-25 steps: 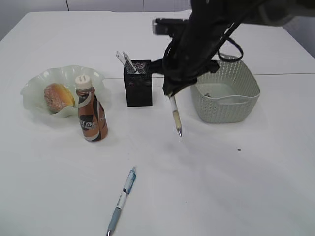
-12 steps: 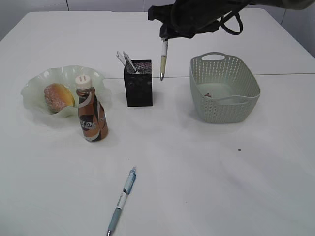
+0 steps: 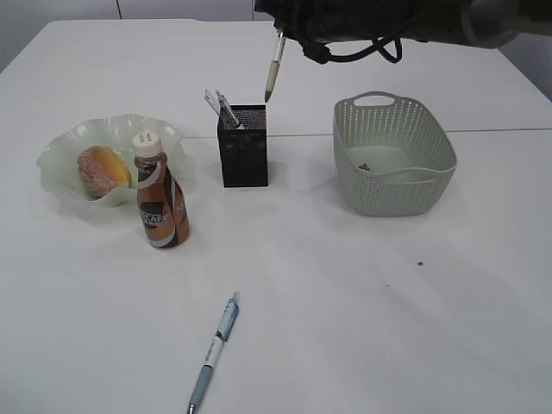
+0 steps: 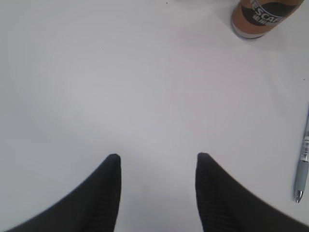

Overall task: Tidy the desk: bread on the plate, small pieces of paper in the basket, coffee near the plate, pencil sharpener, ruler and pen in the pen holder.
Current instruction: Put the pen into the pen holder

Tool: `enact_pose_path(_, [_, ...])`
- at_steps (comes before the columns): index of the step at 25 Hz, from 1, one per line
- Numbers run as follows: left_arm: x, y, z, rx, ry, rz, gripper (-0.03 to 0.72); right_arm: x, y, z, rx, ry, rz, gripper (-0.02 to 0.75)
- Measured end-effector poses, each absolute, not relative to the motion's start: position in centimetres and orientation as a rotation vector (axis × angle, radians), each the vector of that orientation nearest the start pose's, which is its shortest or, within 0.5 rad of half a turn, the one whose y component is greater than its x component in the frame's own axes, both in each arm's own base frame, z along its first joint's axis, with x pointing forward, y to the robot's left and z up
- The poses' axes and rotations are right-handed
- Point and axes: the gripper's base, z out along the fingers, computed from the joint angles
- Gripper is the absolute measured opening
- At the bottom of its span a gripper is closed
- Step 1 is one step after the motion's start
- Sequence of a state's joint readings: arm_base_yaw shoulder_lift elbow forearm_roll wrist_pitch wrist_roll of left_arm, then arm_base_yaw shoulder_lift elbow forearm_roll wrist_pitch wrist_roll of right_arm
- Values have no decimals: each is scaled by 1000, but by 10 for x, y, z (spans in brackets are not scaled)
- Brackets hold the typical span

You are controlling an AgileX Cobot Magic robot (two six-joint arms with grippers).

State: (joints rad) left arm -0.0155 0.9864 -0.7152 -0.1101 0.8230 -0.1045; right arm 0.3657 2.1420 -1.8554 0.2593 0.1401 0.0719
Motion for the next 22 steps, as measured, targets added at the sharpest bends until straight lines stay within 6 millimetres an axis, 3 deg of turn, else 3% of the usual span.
enact_pose_path(10, [175,-11,279,-189,2573,-193,370,501,192,249,-15,1884,495,94])
enact_pose_path(22, [176,-11,279,-191,2567,-197,370,510,193,225,64,1855,525,93])
